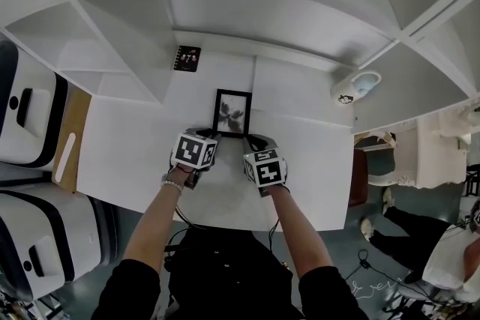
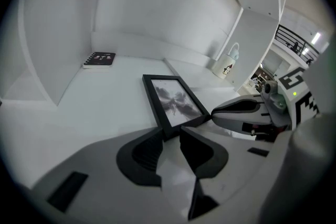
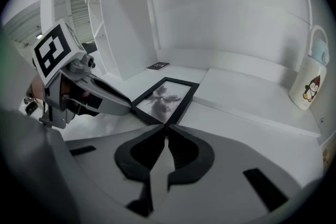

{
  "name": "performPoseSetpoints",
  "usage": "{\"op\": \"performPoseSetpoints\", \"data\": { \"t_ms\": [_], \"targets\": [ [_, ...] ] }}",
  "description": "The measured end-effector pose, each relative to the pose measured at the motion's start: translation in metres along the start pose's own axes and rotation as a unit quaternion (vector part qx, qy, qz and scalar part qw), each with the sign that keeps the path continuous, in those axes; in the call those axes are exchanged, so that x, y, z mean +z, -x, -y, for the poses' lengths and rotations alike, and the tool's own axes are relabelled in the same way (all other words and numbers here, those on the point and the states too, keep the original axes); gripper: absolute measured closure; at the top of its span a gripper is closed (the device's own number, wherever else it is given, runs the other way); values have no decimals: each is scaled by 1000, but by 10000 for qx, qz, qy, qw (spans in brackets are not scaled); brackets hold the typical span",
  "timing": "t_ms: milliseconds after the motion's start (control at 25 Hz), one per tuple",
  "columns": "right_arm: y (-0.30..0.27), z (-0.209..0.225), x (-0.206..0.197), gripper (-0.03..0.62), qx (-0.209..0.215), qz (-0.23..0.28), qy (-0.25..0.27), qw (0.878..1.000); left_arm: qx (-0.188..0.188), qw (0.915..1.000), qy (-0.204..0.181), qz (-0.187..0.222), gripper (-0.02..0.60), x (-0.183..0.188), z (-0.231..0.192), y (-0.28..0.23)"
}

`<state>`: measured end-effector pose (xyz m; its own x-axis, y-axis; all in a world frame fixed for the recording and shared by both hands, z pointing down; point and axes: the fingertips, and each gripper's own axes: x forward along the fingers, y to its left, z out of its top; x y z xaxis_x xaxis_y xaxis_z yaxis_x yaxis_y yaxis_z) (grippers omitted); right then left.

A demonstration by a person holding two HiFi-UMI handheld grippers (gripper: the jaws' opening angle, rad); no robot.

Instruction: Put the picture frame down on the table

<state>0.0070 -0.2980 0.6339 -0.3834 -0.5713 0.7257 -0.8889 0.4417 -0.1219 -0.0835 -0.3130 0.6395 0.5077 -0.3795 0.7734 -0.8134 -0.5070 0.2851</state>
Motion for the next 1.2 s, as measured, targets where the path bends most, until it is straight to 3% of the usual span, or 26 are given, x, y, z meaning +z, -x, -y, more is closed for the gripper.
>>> {"op": "performPoseSetpoints", "data": {
  "t_ms": [80, 560, 840, 920, 1200],
  "targets": [
    [-3, 7, 6, 592, -74, 37, -3, 10000, -26, 9999, 100, 28, 477, 7, -4, -5],
    [-1, 32, 17, 592, -345, 272, -231, 9988, 35, 9996, 242, 157, 477, 38, -19, -19],
    [31, 46, 17, 592, -501, 789, -692, 9932, -51, 9950, 510, 856, 489, 47, -20, 11],
    [45, 49, 18, 592, -573, 945, -718, 9913, 31, 9933, 432, 1075, 573, 50, -19, 26],
    [105, 46, 49, 592, -963, 1763, 48, 9796, 122, 9831, -446, 1770, 580, 64, 11, 90]
  ]
}}
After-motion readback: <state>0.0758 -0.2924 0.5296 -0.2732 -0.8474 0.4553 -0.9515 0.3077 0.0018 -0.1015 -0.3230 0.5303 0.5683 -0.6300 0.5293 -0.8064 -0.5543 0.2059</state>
